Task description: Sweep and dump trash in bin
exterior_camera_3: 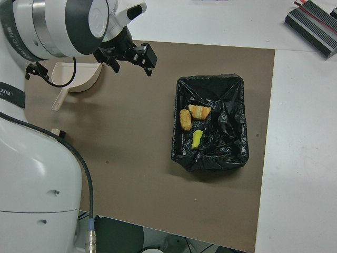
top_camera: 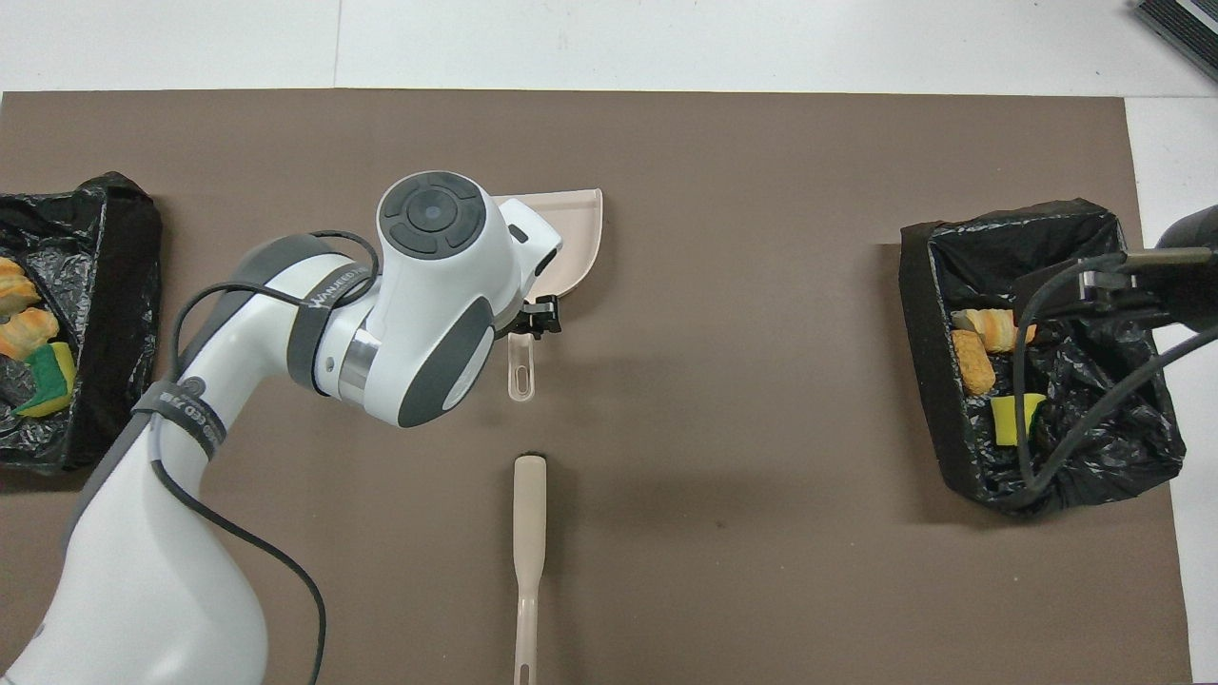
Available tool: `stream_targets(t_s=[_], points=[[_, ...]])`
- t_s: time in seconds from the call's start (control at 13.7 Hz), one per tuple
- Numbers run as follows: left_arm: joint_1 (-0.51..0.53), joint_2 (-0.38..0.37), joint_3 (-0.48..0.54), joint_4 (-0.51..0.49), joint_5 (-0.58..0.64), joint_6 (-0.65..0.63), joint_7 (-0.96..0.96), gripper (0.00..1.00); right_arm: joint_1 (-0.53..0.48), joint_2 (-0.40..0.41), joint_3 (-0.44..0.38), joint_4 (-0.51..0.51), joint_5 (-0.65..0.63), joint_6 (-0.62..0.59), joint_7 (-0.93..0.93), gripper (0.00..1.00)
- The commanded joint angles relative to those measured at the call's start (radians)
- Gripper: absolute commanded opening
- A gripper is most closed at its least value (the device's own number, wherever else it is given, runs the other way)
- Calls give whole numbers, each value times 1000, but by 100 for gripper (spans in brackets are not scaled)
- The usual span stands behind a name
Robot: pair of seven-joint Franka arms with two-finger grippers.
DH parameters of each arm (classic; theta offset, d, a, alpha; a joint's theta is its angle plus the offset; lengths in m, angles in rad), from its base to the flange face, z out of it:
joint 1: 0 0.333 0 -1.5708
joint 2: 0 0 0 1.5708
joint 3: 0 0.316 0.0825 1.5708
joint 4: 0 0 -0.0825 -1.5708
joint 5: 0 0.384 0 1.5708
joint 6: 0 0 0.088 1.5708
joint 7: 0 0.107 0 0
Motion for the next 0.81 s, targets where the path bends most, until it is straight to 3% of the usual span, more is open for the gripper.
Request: stream_targets(t_s=[0.0,0.37,0.73], points=[[96,-66,5,-3,13,-27,130,100,-16,-4,9,-1,24,-8,-33,100],[268,-215,3,-18,9,-127,369,100,-16,-4,9,-1,24,-3,-27,100],[312,-360,5,-90,9,-219,436,100,-13,-4,9,1,22,-9,-25,100]])
